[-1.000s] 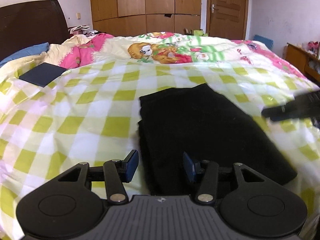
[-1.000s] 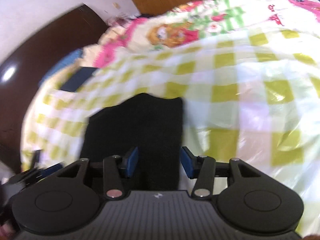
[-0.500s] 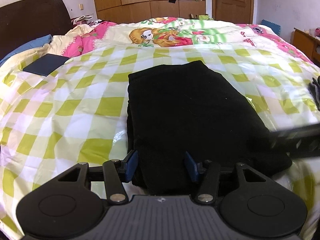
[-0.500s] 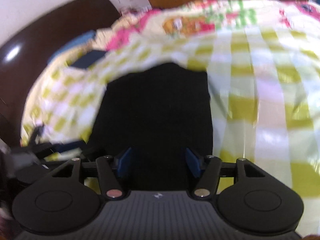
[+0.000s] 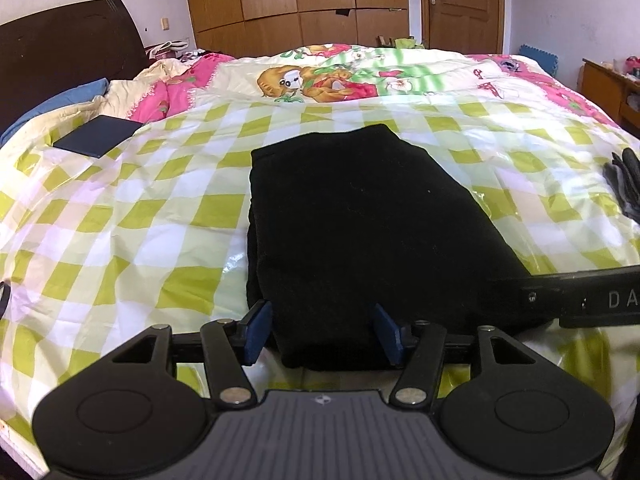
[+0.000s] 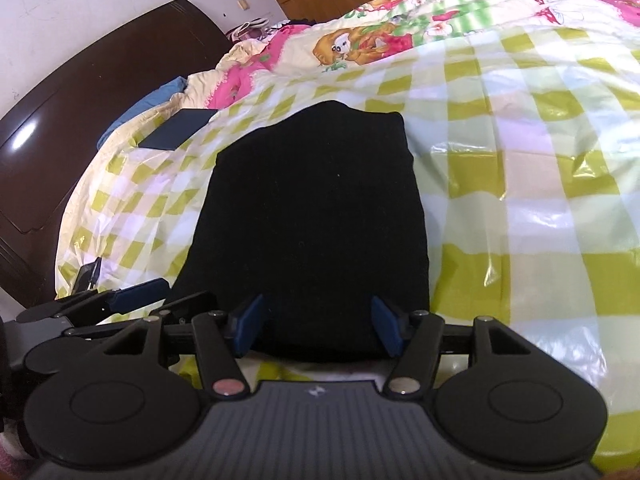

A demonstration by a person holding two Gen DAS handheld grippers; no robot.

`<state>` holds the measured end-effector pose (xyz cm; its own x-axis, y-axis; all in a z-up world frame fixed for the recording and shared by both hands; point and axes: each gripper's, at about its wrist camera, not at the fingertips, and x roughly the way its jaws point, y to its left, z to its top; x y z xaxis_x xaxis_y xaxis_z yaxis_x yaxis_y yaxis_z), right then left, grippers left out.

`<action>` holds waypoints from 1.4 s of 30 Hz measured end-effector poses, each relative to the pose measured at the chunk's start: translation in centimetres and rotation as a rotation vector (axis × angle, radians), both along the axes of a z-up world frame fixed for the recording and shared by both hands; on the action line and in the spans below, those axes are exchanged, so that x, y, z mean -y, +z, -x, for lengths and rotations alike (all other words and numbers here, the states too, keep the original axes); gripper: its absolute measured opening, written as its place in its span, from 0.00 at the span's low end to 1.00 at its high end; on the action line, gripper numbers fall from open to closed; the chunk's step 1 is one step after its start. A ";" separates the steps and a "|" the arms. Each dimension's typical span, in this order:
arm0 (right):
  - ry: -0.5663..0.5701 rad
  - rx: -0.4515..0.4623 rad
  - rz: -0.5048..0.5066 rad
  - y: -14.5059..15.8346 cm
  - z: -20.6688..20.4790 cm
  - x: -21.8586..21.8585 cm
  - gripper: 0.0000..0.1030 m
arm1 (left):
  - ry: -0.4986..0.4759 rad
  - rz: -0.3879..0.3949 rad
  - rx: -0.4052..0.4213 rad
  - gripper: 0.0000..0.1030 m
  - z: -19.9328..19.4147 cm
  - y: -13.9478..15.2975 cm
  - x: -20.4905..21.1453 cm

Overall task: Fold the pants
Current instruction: 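Release the pants and lift both tools away from the bundle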

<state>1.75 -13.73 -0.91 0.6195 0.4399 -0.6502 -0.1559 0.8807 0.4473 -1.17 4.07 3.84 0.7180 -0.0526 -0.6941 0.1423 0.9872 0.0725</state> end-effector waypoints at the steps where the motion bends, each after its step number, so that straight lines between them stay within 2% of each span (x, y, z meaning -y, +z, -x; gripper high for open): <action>1: -0.001 0.001 -0.003 0.1 0.0 0.1 0.59 | 0.000 -0.002 0.003 0.68 0.1 0.0 0.0; 10: 0.014 0.018 0.039 -0.3 0.8 -0.2 0.59 | 0.003 0.014 -0.009 0.71 0.9 -0.8 -0.1; 16: 0.014 0.025 0.025 -0.2 1.0 0.1 0.59 | 0.001 0.001 -0.027 0.72 1.5 -1.4 0.1; 31: 0.040 -0.029 0.037 -1.3 1.9 -0.2 0.60 | 0.015 -0.001 -0.030 0.73 2.2 -1.5 0.3; 38: 0.038 -0.034 0.048 -1.4 2.2 -0.2 0.60 | 0.009 -0.001 -0.011 0.81 2.7 -1.4 0.4; 42: 0.045 -0.029 0.051 -1.3 2.2 -0.3 0.60 | 0.010 -0.010 -0.001 0.90 2.8 -1.3 0.5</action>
<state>-0.40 -13.46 -2.24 0.5806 0.4329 -0.6896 -0.1832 0.8947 0.4074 -3.99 3.61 2.56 0.7178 -0.0384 -0.6952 0.1325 0.9877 0.0824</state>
